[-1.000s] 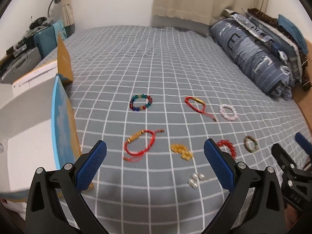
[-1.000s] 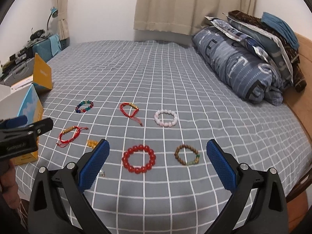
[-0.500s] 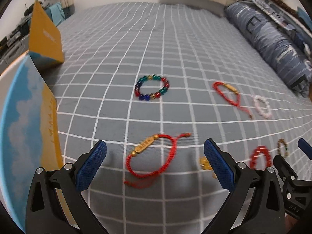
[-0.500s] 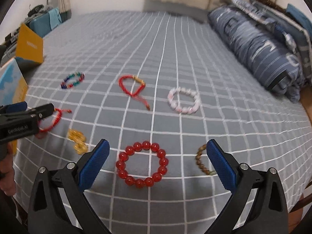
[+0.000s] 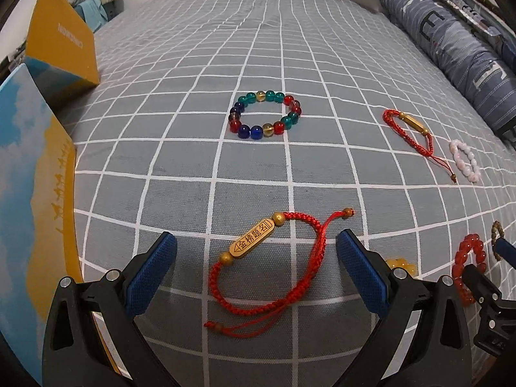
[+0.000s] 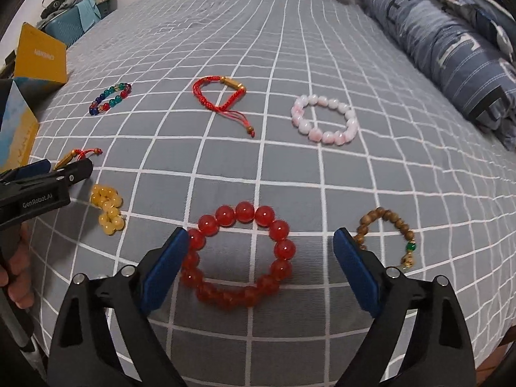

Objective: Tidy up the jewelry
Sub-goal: 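Grasp the red agate bracelet with the right tool while the left tool grasps the red cord bracelet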

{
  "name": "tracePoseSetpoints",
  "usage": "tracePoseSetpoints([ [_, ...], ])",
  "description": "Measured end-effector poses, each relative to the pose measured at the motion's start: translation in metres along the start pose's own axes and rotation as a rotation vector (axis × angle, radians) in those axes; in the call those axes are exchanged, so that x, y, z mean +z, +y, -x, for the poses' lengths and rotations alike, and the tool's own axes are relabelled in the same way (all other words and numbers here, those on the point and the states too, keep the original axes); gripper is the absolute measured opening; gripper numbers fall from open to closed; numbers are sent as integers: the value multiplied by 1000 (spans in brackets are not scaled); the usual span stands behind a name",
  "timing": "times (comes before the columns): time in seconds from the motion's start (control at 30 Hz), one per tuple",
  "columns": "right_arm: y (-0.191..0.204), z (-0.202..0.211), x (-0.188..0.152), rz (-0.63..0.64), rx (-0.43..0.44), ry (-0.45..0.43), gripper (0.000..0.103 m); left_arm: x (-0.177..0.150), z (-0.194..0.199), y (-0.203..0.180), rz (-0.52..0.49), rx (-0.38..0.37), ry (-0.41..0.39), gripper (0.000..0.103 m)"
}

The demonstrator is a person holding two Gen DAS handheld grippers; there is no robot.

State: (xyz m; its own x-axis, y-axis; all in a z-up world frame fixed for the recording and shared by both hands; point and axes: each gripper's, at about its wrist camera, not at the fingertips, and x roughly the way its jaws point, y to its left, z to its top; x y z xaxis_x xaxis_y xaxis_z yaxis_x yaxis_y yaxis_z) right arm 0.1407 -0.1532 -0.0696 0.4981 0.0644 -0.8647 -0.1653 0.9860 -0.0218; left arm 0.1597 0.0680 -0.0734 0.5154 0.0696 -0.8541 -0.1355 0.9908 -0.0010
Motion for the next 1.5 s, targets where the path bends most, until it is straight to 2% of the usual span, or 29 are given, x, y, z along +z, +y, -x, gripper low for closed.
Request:
tracePoseSetpoints([
  [0.2, 0, -2, -1, -18, 61, 24, 73, 0, 0, 1, 15, -8, 7, 97],
  [0.33, -2, -3, 1, -37, 107, 39, 65, -2, 4, -1, 14, -18, 12, 91],
  [0.47, -5, -1, 1, -46, 113, 43, 59, -3, 5, -2, 13, -22, 14, 86],
  [0.53, -7, 1, 1, -47, 103, 45, 52, -4, 6, -3, 12, -25, 14, 85],
  [0.73, -11, 0, -2, -47, 87, 59, 51, -2, 12, 0, 21, -46, 9, 87],
  [0.87, -9, -5, -4, -38, 72, 72, 50, -3, 6, -1, 11, -33, 17, 88],
  [1.0, -8, -5, -5, -34, 69, 69, 36, -3, 2, 0, 0, -28, 13, 85],
  [1.07, -9, -5, -5, -43, 67, 70, 30, -3, 3, 2, 5, -31, 11, 73],
  [1.13, -10, -5, -5, -54, 65, 71, 21, -2, 4, 3, 7, -38, 14, 64],
  [1.23, -13, -4, -6, -62, 63, 73, 13, -2, 6, 3, 2, -40, 16, 51],
  [1.3, -12, -3, -6, -59, 58, 70, 13, -2, 7, 2, 1, -46, 19, 42],
  [1.37, -12, -3, -6, -64, 59, 66, 13, -2, 9, 2, -3, -39, 18, 23],
  [1.4, -12, -2, -7, -65, 60, 66, 13, -3, 11, 1, -7, -31, 15, 20],
  [1.43, -12, -2, -7, -65, 61, 65, 13, -3, 11, 0, -9, -30, 14, 14],
  [1.5, -13, -1, -7, -67, 65, 66, 13, -3, 12, 0, -11, -25, 8, 13],
])
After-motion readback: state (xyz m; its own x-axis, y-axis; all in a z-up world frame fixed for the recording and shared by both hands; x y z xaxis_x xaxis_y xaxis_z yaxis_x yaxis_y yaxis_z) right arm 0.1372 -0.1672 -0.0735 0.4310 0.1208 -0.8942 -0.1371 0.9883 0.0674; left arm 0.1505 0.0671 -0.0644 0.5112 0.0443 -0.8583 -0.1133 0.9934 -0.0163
